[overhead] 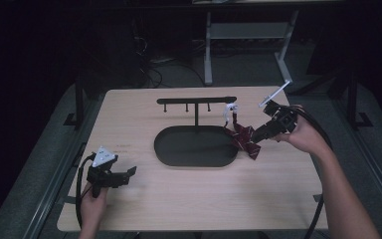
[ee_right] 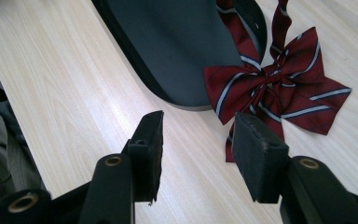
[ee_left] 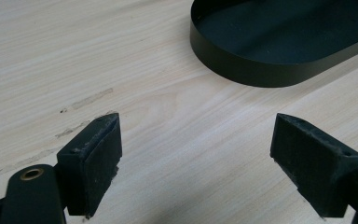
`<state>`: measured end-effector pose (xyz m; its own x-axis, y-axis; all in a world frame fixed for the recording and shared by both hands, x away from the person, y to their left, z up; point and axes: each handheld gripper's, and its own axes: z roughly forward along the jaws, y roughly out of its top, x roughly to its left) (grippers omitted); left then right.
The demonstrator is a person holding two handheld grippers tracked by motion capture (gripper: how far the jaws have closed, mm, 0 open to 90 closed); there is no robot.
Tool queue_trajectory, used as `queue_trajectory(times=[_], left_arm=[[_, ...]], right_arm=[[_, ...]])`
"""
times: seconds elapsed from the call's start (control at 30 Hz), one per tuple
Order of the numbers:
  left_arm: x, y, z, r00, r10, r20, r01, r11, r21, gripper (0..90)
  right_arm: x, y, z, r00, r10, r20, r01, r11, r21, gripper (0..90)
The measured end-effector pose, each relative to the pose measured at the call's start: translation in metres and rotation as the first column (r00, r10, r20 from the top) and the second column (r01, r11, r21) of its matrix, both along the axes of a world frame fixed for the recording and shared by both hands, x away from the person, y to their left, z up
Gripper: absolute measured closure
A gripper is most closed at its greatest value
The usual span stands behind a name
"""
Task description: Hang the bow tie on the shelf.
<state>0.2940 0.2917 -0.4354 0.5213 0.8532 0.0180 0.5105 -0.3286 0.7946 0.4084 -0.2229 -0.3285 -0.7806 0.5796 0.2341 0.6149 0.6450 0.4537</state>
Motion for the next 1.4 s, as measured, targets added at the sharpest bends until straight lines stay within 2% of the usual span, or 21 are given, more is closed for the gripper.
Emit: queue_trajectory(times=[0.33,1.4], left_arm=[[0.000,0.000,0.000,1.0000,0.000,0.000,0.000,1.0000,0.000,16.3],[0.000,-0.002,-0.001,1.0000,-0.003,-0.001,0.003,1.0000,0.005,16.3]], right_arm=[[-0.011,-0.008,-0.008,0.9999,-0.008,0.008,0.008,1.000,0.017,50.4],[-0.053,-0.037,-0.053,0.9989,-0.045,-0.013,0.045,0.997,0.058,47.3]])
